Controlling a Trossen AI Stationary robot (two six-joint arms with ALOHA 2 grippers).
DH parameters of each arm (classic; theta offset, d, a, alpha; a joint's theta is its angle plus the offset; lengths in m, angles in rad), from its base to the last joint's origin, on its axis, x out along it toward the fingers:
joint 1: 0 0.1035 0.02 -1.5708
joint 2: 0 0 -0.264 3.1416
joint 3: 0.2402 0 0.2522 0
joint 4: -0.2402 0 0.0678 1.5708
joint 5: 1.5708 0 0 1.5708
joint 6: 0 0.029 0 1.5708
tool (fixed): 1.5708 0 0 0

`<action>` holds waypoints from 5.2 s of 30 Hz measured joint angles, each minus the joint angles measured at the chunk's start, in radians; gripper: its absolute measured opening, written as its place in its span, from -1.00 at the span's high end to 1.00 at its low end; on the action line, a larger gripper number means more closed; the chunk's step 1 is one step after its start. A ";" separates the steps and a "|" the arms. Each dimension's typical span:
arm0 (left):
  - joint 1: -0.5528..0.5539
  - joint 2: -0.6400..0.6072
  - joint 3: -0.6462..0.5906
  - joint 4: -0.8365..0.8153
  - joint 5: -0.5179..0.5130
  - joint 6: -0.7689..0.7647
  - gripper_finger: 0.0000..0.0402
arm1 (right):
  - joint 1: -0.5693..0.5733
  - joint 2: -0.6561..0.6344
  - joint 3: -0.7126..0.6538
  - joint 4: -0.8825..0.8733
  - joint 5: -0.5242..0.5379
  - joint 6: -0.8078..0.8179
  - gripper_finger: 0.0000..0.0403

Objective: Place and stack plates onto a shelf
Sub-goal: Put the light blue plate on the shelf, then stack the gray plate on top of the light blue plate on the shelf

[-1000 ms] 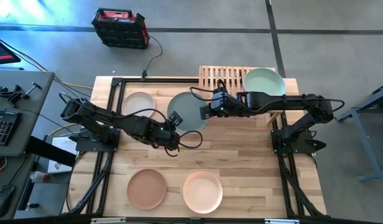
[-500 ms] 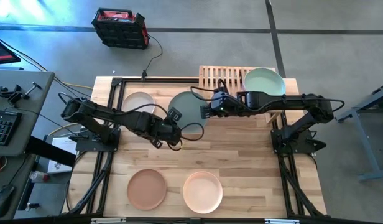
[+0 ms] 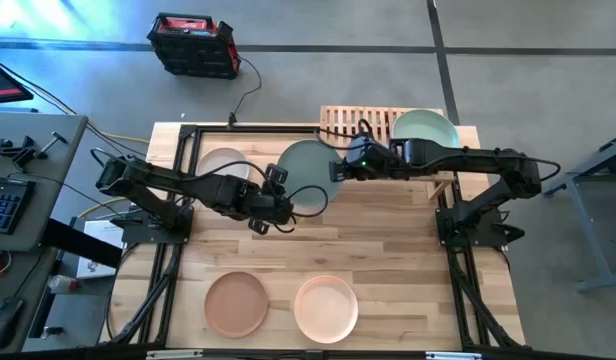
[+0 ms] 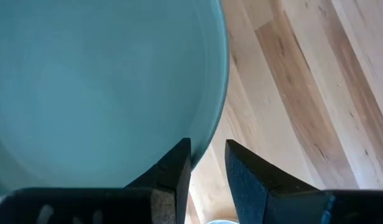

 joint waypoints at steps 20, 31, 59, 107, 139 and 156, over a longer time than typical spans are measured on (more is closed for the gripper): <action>0.085 -0.002 -0.004 0.227 -0.106 0.093 0.59 | -0.091 -0.040 0.000 -0.033 0.005 -0.041 1.00; 0.102 -0.002 -0.004 0.298 -0.113 0.113 0.59 | -0.175 -0.040 0.000 -0.062 -0.027 -0.091 1.00; 0.208 -0.002 -0.003 0.293 -0.136 -0.039 0.59 | -0.636 -0.082 0.000 -0.112 -0.474 -0.684 1.00; 0.294 -0.002 -0.002 0.294 -0.111 -0.090 0.59 | -0.654 0.022 0.000 -0.164 -0.415 -0.739 0.82; 0.524 -0.001 -0.274 -0.079 0.314 -0.850 0.59 | -0.528 -0.176 0.000 0.240 -0.587 -0.767 0.60; 0.618 -0.002 -0.498 0.126 0.395 -0.894 0.59 | -0.495 -0.176 0.000 0.252 -0.562 -0.783 0.60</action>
